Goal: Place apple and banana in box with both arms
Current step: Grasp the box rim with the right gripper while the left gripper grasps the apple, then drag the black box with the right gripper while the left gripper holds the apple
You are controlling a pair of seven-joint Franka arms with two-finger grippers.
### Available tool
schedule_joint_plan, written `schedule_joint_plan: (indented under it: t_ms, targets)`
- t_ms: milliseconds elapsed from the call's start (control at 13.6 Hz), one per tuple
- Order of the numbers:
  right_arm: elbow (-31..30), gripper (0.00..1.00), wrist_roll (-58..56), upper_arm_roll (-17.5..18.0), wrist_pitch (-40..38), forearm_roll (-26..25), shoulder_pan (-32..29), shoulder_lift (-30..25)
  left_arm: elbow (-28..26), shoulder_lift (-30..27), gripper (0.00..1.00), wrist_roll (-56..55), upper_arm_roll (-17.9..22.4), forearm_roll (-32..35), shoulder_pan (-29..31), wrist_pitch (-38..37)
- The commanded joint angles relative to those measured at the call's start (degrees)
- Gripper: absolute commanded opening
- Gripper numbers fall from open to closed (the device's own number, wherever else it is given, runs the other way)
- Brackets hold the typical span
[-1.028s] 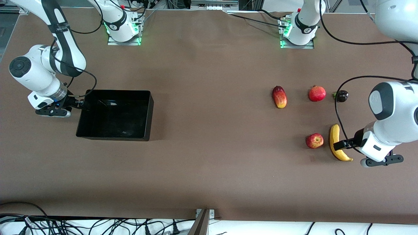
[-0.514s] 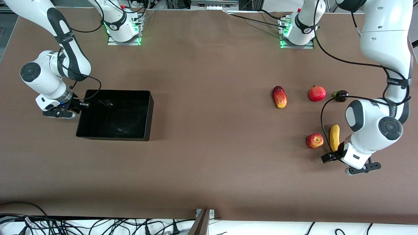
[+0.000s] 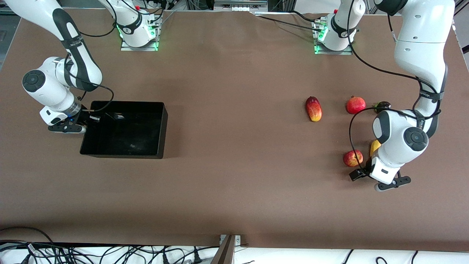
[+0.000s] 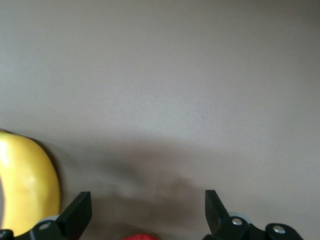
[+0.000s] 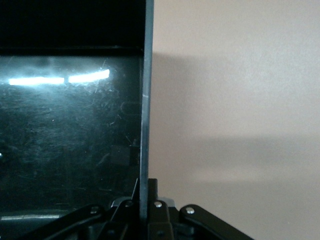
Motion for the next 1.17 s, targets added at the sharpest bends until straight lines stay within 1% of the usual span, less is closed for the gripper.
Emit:
schedule_joint_plan:
  t_ms: [0,147,220,294,367,514,587,734,807,954,1101]
  targets:
    - [2.3,0.0,3.7,3.0,-3.2,1.8,-0.3,-1.4,-3.6,-2.2,1.0,-2.1,0.3,1.7,-0.7,0.9]
    - [8.7,0.0,6.2,4.3,-13.0,2.0,-0.1,-1.3,-4.5,-2.4,1.0,-2.2,0.3,1.7,-0.7,0.9]
    - [13.2,0.0,7.9,4.9,-19.8,2.8,0.2,-1.1,-5.2,-2.5,1.0,-2.3,0.3,1.7,-0.7,0.9]
    - [17.6,0.0,10.0,5.6,-25.7,4.9,0.6,-0.8,-5.8,-2.9,1.0,-2.3,0.2,1.7,-0.3,0.9]
    - [21.3,0.0,11.5,6.0,-30.2,6.7,1.5,-0.7,-7.1,-3.8,1.0,-2.3,0.2,1.7,-0.3,0.9]
    - [27.0,0.0,15.6,6.1,-35.8,7.8,5.6,-0.3,-7.8,-4.4,1.0,-2.6,0.1,1.7,-0.3,0.9]
    - [28.4,0.0,19.4,6.2,-37.0,7.8,8.8,-0.2,-8.6,-4.8,1.0,-3.2,0.1,1.7,-0.3,0.9]
    - [30.2,0.0,27.4,6.2,-36.9,7.8,17.1,-0.1,-9.4,-5.5,1.0,-3.4,0.0,1.7,-0.3,0.9]
    - [32.0,0.0,31.5,6.2,-36.6,7.8,21.3,1.5,-9.4,-5.5,1.0,-3.7,0.0,1.7,-0.3,0.9]
    - [37.3,0.0,38.7,6.2,-36.2,7.6,28.4,6.8,-9.8,-5.5,1.0,-3.8,0.0,1.7,-0.3,0.9]
    - [44.6,0.0,41.9,6.1,-33.7,7.6,34.8,14.1,-10.0,-5.5,1.0,-5.3,-0.1,1.7,-0.4,0.9]
